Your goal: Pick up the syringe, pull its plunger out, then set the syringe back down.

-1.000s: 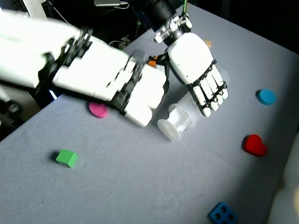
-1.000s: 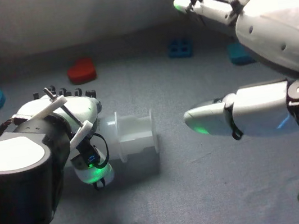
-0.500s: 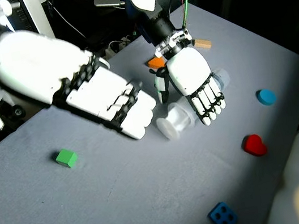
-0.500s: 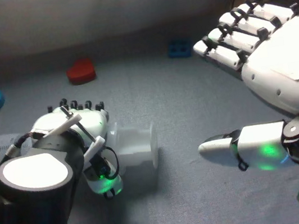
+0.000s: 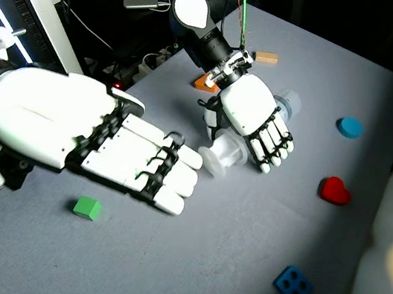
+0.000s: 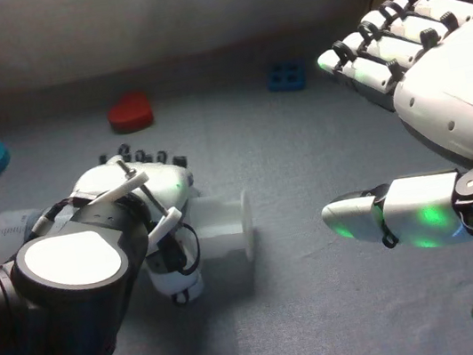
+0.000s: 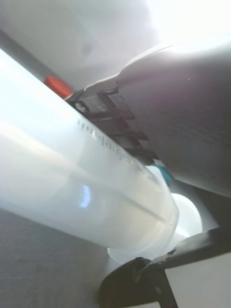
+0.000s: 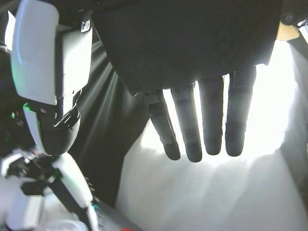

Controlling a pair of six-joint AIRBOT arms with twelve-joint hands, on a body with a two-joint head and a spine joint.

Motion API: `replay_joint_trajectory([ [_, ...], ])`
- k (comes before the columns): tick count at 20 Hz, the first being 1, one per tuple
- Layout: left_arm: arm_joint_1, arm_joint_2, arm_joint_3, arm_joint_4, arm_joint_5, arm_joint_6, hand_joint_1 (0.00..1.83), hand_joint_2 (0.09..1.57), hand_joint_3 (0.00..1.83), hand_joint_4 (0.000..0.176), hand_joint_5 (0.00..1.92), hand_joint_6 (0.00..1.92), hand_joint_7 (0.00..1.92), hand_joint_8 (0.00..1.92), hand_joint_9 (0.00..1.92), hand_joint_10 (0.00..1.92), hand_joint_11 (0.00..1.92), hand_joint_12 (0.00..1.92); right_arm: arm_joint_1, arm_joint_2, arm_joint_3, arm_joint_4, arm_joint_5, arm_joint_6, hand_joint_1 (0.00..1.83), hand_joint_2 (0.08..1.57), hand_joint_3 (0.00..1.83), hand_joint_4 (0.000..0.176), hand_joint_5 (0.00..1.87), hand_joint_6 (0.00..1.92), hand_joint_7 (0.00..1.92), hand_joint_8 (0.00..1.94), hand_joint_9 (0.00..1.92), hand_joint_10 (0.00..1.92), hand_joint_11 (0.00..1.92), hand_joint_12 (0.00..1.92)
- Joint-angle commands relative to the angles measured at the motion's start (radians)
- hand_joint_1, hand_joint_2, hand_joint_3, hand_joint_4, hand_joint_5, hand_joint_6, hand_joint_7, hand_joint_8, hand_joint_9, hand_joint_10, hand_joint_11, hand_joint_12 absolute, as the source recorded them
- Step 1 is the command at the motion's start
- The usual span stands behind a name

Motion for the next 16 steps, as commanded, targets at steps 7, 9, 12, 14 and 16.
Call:
replay_joint_trajectory([
  [7,0.035,-0.014,0.050,0.162,-0.048,-0.193,0.98,0.99,0.01,0.000,0.28,0.01,0.22,0.01,0.23,0.01,0.00,0.47,0.013,-0.001,0.005,-0.082,0.042,0.009,0.04,0.99,0.00,0.000,0.03,0.00,0.05,0.00,0.01,0.00,0.00,0.13],
  [9,0.037,-0.014,0.061,0.149,-0.059,-0.206,0.99,1.01,0.00,0.000,0.41,0.01,0.31,0.01,0.28,0.01,0.00,0.54,0.012,-0.002,0.008,-0.085,0.042,0.008,0.05,0.99,0.00,0.000,0.03,0.00,0.04,0.00,0.00,0.00,0.00,0.11],
  [12,0.032,-0.012,0.071,0.140,-0.070,-0.206,0.97,1.06,0.01,0.000,0.50,0.02,0.43,0.02,0.35,0.02,0.00,0.68,0.008,-0.002,0.009,-0.087,0.042,0.006,0.08,0.98,0.00,0.000,0.02,0.00,0.03,0.00,0.00,0.00,0.00,0.06],
  [14,0.025,-0.012,0.071,0.140,-0.069,-0.198,1.00,1.07,0.00,0.000,0.58,0.01,0.50,0.01,0.41,0.02,0.00,0.84,0.001,-0.003,0.009,-0.087,0.040,0.001,0.07,0.99,0.00,0.000,0.03,0.00,0.04,0.00,0.01,0.00,0.00,0.14],
  [16,0.015,-0.010,0.066,0.140,-0.059,-0.178,1.01,1.10,0.00,0.000,0.49,0.00,0.56,0.01,0.50,0.02,0.02,0.93,-0.003,-0.003,0.009,-0.087,0.040,0.001,0.06,0.99,0.00,0.000,0.03,0.00,0.05,0.00,0.01,0.00,0.00,0.18],
])
